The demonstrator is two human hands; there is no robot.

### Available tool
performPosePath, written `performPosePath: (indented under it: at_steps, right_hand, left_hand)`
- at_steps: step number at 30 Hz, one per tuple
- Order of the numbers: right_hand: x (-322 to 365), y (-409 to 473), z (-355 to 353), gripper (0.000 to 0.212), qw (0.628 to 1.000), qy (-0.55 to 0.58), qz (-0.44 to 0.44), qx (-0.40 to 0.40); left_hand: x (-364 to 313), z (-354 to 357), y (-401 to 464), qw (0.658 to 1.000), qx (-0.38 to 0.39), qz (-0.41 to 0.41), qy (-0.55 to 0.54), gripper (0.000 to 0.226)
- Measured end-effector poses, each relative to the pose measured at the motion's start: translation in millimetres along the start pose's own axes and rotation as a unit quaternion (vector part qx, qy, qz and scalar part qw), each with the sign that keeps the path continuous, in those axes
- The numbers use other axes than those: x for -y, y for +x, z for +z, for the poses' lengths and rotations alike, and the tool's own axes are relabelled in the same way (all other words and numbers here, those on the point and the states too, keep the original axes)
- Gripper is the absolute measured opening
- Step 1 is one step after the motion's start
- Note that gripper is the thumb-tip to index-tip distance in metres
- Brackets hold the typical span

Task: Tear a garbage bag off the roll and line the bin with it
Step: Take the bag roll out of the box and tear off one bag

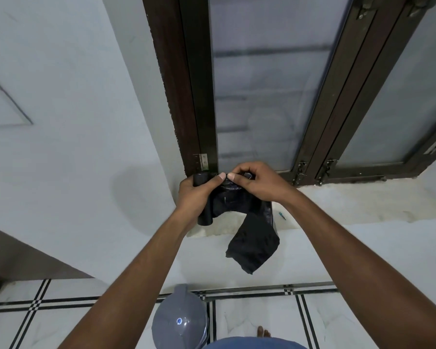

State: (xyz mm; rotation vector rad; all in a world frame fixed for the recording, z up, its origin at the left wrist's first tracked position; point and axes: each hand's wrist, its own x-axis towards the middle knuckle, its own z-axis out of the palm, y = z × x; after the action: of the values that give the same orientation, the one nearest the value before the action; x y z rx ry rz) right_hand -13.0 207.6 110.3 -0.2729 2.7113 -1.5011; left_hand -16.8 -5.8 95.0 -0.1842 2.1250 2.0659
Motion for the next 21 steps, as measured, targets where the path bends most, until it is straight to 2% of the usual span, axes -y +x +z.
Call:
performPosePath:
  at_steps: [5,10,12,15,17,19,21]
  right_hand:
    - [0,-1,6,0.015,1.000,-0.013,-0.001,-0.022]
    - [-4,-5,14,0.015,0.997,-0.016,-0.002,-0.082]
    - [-4,-6,15,0.017,0.996,-0.017,0.010,-0.089]
    - [2,-6,12,0.025,0.995,0.019,0.064,-0.072]
    - [5,-11,5,0.030,0.993,0.043,0.103,-0.033]
    - [4,-15,1,0.028,0.992,0.032,0.122,0.017]
    - [1,-17,0,0.022,0.993,0.031,0.115,0.021]
  left_hand:
    - [0,-1,2,0.999,-0.031,0.026,0.027,0.023]
    - [4,1,6,0.995,-0.090,0.029,0.040,0.016]
    - [5,2,5,0.995,-0.086,0.031,0.042,0.016]
    - [0,5,2,0.996,-0.060,0.050,0.048,0.013]
    - [-3,4,3,0.996,-0.059,0.047,0.036,0.016]
    - [-5,1,5,0.998,-0.051,0.039,0.023,0.024]
    - [-3,0,8,0.999,-0.027,0.030,0.016,0.032]
